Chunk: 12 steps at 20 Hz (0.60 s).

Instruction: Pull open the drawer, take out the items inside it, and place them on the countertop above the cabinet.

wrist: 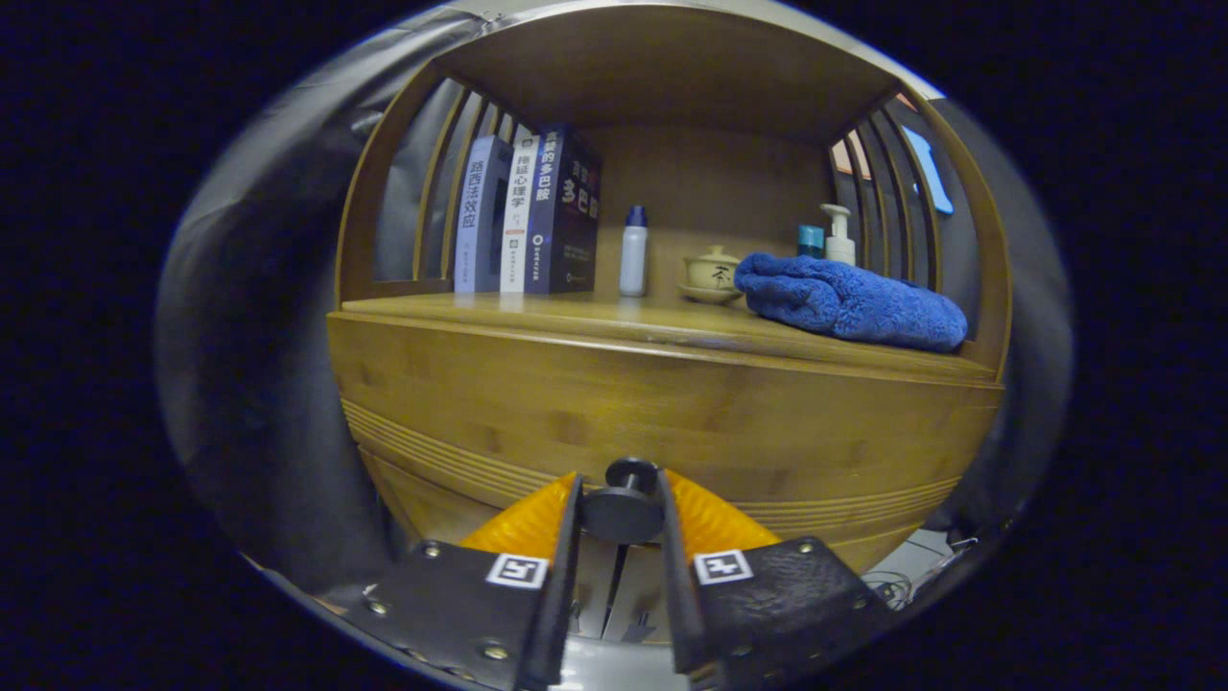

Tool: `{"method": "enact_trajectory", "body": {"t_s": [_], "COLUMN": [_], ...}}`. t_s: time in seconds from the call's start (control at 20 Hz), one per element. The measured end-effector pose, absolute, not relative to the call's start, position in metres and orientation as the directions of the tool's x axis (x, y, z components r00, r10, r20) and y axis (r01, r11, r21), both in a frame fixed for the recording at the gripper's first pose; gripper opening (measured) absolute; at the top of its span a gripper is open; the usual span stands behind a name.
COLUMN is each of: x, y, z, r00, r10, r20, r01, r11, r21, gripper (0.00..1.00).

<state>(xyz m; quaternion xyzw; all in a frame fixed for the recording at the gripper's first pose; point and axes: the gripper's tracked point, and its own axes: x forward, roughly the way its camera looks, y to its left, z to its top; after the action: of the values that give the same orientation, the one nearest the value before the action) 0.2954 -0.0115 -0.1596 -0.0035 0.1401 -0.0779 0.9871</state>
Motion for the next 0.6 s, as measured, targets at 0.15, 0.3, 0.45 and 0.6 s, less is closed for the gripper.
{"method": "enact_trajectory", "body": {"t_s": [0.15, 0.3, 0.45, 0.6], "x": [0.286, 0.288, 0.272, 0.249], "y": [-0.011, -0.013, -0.012, -0.006], "z": [-0.161, -0.162, -0.161, -0.159], "r00": [0.939, 0.938, 0.933, 0.93], "r10": [-0.171, -0.166, -0.19, -0.194], "r20": [-0.297, -0.305, -0.305, -0.311], "r01": [0.192, 0.184, 0.205, 0.212], "r11": [0.981, 0.982, 0.979, 0.977], "r21": [0.041, 0.031, 0.02, 0.025], "gripper": [0.37, 0.3, 0.3, 0.3]}}
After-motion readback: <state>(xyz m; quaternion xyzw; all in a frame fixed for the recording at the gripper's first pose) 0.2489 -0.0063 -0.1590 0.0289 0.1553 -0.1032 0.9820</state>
